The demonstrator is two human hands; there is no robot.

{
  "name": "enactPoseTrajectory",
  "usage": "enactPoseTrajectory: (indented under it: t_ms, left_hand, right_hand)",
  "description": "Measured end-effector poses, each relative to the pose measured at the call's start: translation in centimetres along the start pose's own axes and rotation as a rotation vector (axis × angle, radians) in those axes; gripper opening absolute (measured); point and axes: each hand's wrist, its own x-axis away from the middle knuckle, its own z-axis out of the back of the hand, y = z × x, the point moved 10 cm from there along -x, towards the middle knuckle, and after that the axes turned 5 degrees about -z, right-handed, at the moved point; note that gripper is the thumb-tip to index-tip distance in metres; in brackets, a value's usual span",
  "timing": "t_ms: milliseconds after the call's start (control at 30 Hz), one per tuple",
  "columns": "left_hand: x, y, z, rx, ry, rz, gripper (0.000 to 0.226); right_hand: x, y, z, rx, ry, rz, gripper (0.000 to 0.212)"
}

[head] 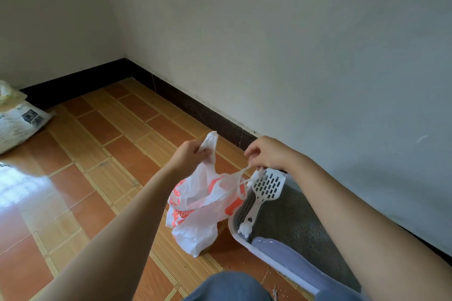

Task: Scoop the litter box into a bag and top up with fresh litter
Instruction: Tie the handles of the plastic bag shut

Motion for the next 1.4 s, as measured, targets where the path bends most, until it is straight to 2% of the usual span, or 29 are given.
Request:
enactPoseTrajectory:
  t_ms: [133, 267, 367, 433, 467, 533, 733, 833, 933, 1000, 1067, 1200, 1333, 1400]
  left_hand:
    - [0.8, -1.0, 1.8, 0.122, 0.138, 0.056, 0.028]
    - [1.6, -2.9, 3.9, 0.288, 0.295, 0.152, 0.028]
    - [2.0, -3.3, 4.6, 0.385, 0.349, 0.188, 0.026]
    - [2.2, -3.0, 4.8, 0.409, 0.370, 0.192, 0.024]
    - [2.2, -2.9, 4.8, 0.412, 0.380, 0.195, 0.023]
    - [2.4, -3.1, 4.7, 0.416, 0.392, 0.224, 0.020]
    - [2.7, -3.8, 3.8, 0.611, 0.355, 0.265, 0.013]
    - [2.7, -3.4, 4.2, 0.560, 0.382, 0.232, 0.015]
    - [2.7, -3.3, 4.5, 0.447, 0.367, 0.228, 0.018]
    - [2.7, -3.2, 4.3, 0.363, 0.307, 0.228, 0.021]
    - [2.6, -3.0, 4.0, 0.315, 0.243, 0.212, 0.023]
    - [2.2, -2.8, 3.7, 0.349, 0.211, 0.180, 0.027]
    - [1.4, -2.1, 2.5, 0.312, 0.123, 0.144, 0.029]
    - [1.1, -2.2, 1.6, 0.330, 0.041, 0.164, 0.025]
  right_hand:
    - [0.5, 1.9, -0.5, 0.147, -0.061, -0.096, 0.020]
    - [1.0, 3.5, -1.1, 0.193, -0.144, -0.159, 0.025]
    - [1.8, 4.5, -2.4, 0.219, -0.267, -0.211, 0.023]
    - [2.0, 4.5, -3.0, 0.203, -0.289, -0.190, 0.017]
    - [2.1, 4.2, -3.1, 0.151, -0.283, -0.168, 0.014]
    - [2.0, 3.5, -2.8, -0.001, -0.229, -0.117, 0.023]
    - [0.6, 3.0, -0.5, -0.543, 0.053, -0.007, 0.030]
    - [0.3, 2.3, 0.4, -0.863, 0.111, 0.061, 0.028]
    - [0.1, 1.9, 1.3, -1.020, 0.193, 0.080, 0.025]
    - [-0.2, 1.5, 1.7, -0.994, 0.237, 0.085, 0.025]
    - [-0.2, 0.3, 1.9, -0.870, 0.259, 0.125, 0.023]
    - [0.0, -2.9, 1.8, -0.570, 0.264, 0.266, 0.014]
    - [-0.2, -5.2, 1.0, -0.348, 0.281, 0.323, 0.006]
    - [-0.4, -6.1, 0.7, -0.286, 0.279, 0.334, 0.012]
